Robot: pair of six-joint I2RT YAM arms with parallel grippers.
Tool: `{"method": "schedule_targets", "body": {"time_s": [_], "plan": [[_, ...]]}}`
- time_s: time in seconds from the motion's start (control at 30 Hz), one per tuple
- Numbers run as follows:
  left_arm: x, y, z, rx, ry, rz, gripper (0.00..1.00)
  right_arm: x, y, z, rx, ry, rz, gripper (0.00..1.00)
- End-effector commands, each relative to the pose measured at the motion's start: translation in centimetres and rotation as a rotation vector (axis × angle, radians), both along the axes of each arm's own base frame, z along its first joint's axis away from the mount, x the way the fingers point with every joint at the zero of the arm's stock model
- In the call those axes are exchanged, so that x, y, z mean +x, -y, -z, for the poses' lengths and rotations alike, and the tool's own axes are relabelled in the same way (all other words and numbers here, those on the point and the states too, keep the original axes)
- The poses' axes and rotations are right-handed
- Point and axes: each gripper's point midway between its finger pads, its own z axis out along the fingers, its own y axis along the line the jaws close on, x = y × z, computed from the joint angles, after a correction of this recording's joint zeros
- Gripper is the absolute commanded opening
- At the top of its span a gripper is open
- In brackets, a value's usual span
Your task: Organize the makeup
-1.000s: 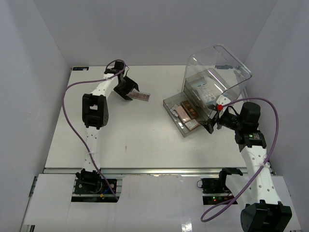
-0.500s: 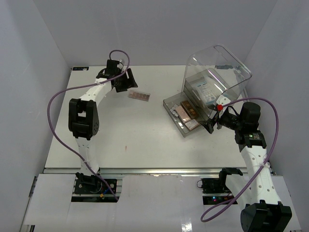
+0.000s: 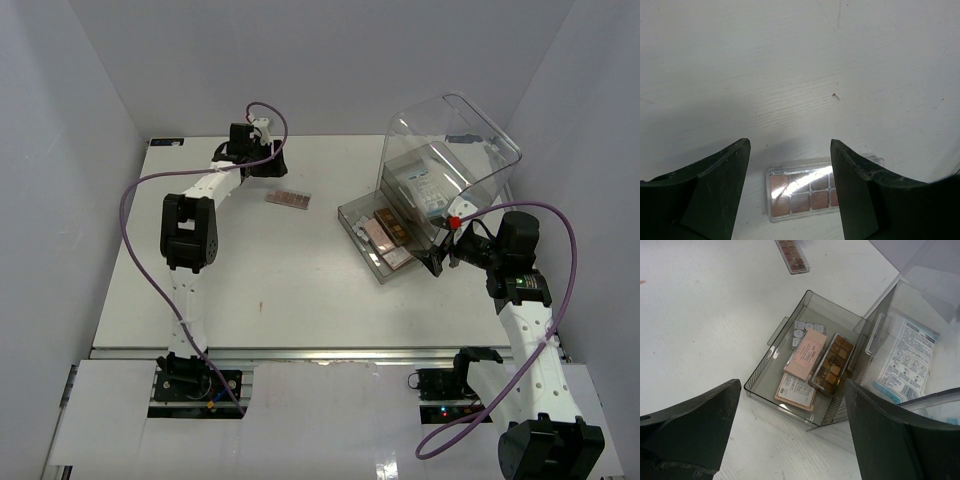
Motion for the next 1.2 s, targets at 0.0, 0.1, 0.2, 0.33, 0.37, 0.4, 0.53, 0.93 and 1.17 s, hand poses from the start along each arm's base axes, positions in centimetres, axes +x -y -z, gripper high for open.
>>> {"method": "schedule_targets", "body": {"time_s": [0.0,0.1,0.2,0.33,0.37,0.4,0.53,0.93,1.17], "plan": [[1.0,2.6,-3.4,-0.032,0.114,0.092,0.75,0.5,0.0,-0.5,-0.002,0.034,-0.005,0.90],[0.4,3.7,-1.6,-0.003,0.091,0.108,0.75,0.5,0.0,-0.4,-0.002,0.032,-0.005,0.90],[-0.3,4.4,0.3,0.048,0.070,0.109,0.74,0.5,0.0,-0.4,-0.003,0.032,-0.005,0.90],[-0.6,4.7,2.1,0.129,0.061,0.078,0.75,0.5,0.0,-0.4,-0.002,0.030,-0.006,0.90],[-0.6,4.7,2.3,0.139,0.059,0.072,0.74,0.5,0.0,-0.3,-0.003,0.031,-0.006,0.90],[-0.6,4.7,2.5,0.143,0.057,0.066,0.74,0.5,0.0,-0.4,-0.003,0.032,-0.006,0.90],[-0.5,4.6,3.0,0.143,0.045,0.037,0.74,0.5,0.1,-0.4,-0.004,0.036,-0.004,0.90],[-5.9,3.4,4.8,0.169,-0.059,0.035,0.69,0.5,0.1,-0.5,-0.007,0.040,-0.003,0.90],[-12.8,2.4,3.7,0.150,-0.115,0.031,0.67,0.4,0.0,-0.6,-0.004,0.041,-0.008,0.90]]}}
